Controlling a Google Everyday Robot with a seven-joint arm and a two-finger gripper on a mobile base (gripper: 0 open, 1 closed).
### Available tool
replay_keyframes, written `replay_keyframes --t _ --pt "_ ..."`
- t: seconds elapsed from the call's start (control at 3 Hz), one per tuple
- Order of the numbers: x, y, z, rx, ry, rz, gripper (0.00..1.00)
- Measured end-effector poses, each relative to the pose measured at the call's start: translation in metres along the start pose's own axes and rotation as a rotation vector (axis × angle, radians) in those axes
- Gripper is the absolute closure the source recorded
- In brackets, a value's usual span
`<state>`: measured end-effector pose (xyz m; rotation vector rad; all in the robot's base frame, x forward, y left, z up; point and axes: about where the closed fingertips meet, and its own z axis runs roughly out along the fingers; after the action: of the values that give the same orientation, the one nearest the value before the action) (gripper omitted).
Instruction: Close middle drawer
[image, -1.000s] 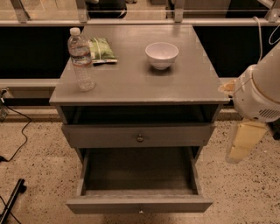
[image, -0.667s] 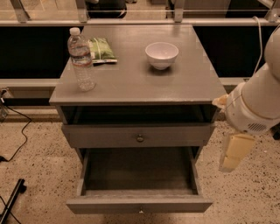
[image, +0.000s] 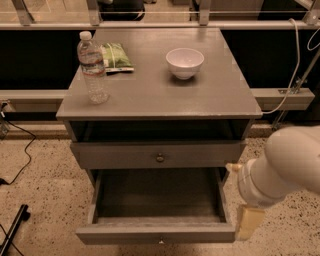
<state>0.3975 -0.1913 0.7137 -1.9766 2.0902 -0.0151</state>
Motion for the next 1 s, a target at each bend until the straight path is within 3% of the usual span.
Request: replay_keyframes --t 0.33,0.67,1.0 --pt "0.006 0.038 0.055 0.005 -0.043 -0.031 0.0" --pt "0.009 0.054 0.088 0.041 -0.108 -0.071 0.0" --pt "0.009 0.054 0.087 0.04 -0.107 -0.07 0.0"
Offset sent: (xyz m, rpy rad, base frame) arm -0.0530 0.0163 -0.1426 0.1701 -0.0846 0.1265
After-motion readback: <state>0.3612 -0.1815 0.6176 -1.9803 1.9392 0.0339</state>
